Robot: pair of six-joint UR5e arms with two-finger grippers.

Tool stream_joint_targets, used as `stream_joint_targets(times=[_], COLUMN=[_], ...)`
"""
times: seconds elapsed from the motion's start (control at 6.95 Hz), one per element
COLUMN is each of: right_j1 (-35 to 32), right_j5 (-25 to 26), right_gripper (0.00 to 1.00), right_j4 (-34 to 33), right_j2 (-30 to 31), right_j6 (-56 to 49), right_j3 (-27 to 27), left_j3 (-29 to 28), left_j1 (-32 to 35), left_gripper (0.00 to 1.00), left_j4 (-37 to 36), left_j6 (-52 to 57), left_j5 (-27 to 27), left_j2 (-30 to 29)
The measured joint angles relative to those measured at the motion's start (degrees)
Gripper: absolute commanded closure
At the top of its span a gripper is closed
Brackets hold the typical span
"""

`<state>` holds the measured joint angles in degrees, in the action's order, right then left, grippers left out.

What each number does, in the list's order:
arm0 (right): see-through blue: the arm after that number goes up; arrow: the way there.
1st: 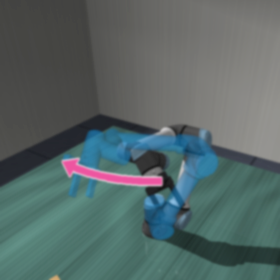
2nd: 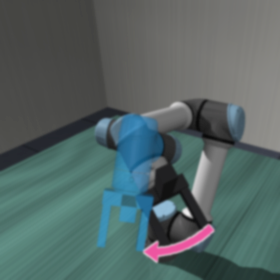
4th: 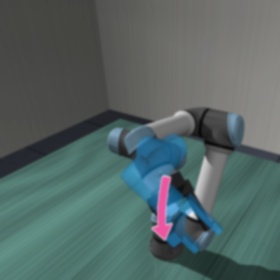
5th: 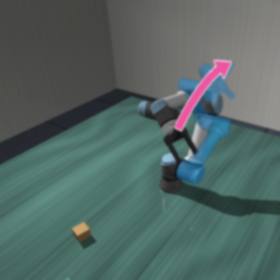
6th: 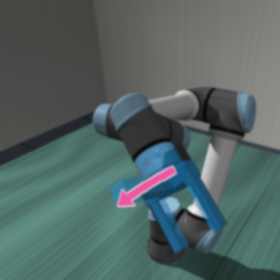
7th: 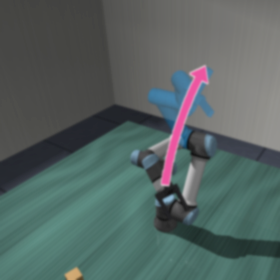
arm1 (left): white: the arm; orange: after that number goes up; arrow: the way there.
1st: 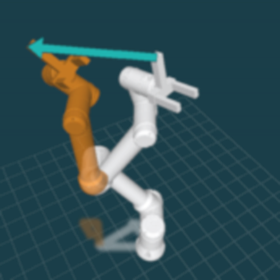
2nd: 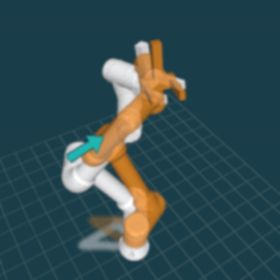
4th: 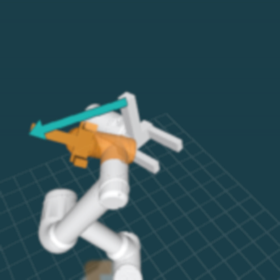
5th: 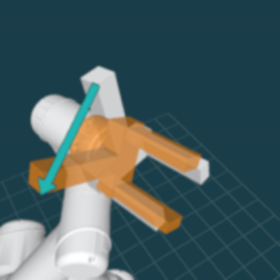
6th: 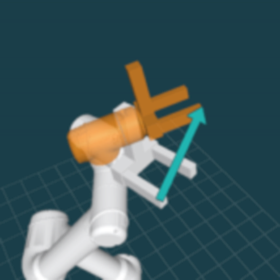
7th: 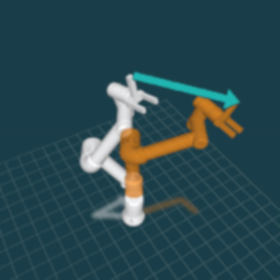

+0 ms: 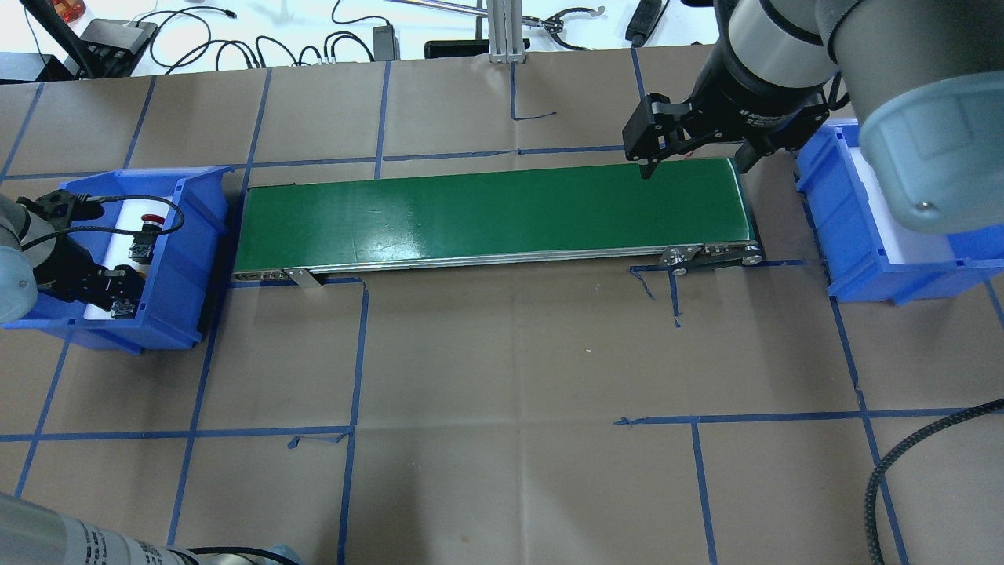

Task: Transport two buttons from left to right
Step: 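Lower the left gripper and grasp the yellow-capped button, then lift the yellow button and carry it onto the green conveyor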

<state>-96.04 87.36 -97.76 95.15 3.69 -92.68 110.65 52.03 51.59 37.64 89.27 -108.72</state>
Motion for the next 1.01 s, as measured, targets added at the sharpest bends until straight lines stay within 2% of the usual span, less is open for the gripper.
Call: stream_joint_targets(times=[0.58, 0.72, 1.01], right_j1=[0.0, 0.0, 0.0], right_j5=[0.0, 0.0, 0.0], right_gripper=[0.00, 0.00, 0.00], right_j4=[-0.3, -0.4, -0.5], right_j2=[0.0, 0.0, 0.0], right_j6=[0.0, 0.0, 0.0], right_j3=[0.1, 0.1, 0.1], left_j3=[-2.2, -4.5, -11.4], left_j1=[0.4, 0.6, 0.8], left_gripper=[1.00, 1.00, 1.00], left_j4=[1.6, 4.8, 15.8], left_j6=[-0.1, 0.1, 0.4], left_j5=[0.0, 0.1, 0.2], left_j2=[1.7, 2.7, 5.0])
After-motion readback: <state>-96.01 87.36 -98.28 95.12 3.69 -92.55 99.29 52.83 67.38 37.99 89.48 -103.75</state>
